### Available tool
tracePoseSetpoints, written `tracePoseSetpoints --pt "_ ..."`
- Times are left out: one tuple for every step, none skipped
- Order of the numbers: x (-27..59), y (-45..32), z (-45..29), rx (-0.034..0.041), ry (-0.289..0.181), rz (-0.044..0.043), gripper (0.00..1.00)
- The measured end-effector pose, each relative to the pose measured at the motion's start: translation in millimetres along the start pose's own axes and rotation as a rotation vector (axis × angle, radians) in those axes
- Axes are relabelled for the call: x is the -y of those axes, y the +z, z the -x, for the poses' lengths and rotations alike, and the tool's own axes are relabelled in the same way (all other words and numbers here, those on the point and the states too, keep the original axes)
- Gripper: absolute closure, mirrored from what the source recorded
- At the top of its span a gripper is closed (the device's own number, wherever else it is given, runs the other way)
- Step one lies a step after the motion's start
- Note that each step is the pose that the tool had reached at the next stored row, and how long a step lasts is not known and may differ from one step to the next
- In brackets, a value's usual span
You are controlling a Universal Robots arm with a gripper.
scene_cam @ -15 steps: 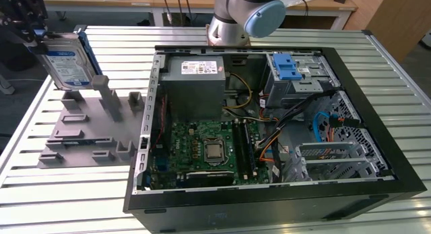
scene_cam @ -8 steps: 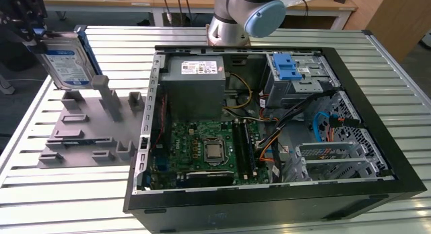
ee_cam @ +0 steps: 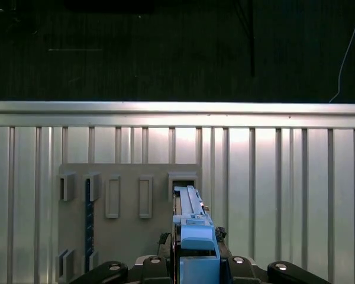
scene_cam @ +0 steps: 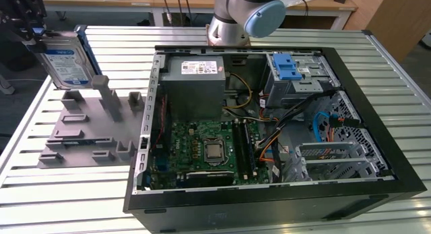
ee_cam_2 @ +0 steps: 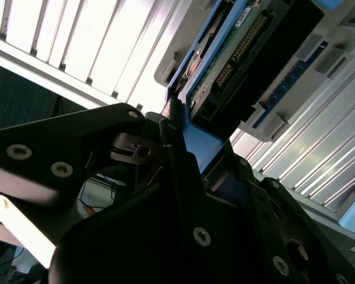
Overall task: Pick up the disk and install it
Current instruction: 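Pick up the disk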
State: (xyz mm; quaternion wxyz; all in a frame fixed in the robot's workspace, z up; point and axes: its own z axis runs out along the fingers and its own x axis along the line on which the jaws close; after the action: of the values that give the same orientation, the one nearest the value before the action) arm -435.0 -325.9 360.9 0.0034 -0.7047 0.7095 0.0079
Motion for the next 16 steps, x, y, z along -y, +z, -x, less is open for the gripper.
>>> tracePoseSetpoints --pt "0.0 -0.1 0.0 0.0000 0.000 0.0003 0.64" --pt "0.0 -0.2 0.0 0.0001 0.000 0.0004 0.64" --pt "0.0 -0.4 0.0 0.0000 0.000 0.0007 0.64" --pt "-0.1 -0.9 0.0 -0.0002 0.000 0.0010 0.64" --pt "0.0 -1.2 0.0 -0.0001 0.000 0.0008 0.64" --pt "0.0 -1.3 0.0 0.0001 0.000 0.0007 0.64" --pt "0.0 -1.4 0.0 0.0001 0.000 0.0008 0.64" --pt "0.0 -1.6 0.0 0.0000 0.000 0.0010 0.64" --pt "0.0 -1.9 0.0 0.0000 0.000 0.0015 0.64" --pt "0.0 -2.0 0.0 0.0001 0.000 0.0018 0.64" --pt "0.0 -2.1 0.0 0.0001 0.000 0.0020 0.64" --pt "0.0 -2.8 0.0 -0.0001 0.000 0.0025 0.64" --pt "0.0 -3.5 0.0 -0.0002 0.000 0.0026 0.64" --pt "0.0 -3.9 0.1 0.0000 0.000 0.0023 0.64" --pt "0.0 -4.4 0.1 0.0000 0.000 0.0022 0.64" --pt "0.0 -5.1 0.1 0.0000 0.000 0.0023 0.64"
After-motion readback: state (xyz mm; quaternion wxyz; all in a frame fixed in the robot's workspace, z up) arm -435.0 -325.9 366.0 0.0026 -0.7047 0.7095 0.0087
